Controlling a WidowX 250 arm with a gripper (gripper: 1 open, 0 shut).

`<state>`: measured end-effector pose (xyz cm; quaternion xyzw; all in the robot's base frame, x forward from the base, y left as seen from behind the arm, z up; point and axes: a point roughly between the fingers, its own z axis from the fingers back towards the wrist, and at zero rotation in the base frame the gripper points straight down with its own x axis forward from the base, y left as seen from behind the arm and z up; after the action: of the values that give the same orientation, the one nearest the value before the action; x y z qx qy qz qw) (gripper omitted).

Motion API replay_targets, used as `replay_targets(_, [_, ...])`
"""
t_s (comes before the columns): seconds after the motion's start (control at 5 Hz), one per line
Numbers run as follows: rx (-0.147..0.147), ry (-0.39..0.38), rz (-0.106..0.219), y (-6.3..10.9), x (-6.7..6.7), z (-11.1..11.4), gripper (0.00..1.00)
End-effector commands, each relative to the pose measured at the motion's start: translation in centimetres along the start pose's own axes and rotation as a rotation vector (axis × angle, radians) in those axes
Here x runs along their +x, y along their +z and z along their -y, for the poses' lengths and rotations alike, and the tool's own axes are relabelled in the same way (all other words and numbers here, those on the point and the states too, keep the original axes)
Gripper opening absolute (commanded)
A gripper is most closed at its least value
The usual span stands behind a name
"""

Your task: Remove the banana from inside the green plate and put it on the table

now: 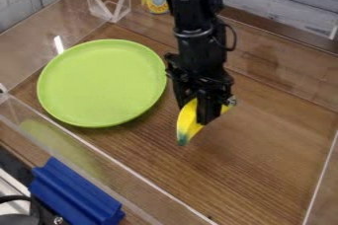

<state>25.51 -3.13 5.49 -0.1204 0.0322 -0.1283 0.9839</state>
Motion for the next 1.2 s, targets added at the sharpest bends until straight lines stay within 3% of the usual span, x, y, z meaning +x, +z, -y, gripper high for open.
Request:
replay_targets(0.0, [0.011, 0.001, 0.039, 0.7, 1.0, -0.4, 1.00])
replay_targets(1.0, [0.030, 0.014, 0.032, -0.8, 2.1, -0.3, 1.00])
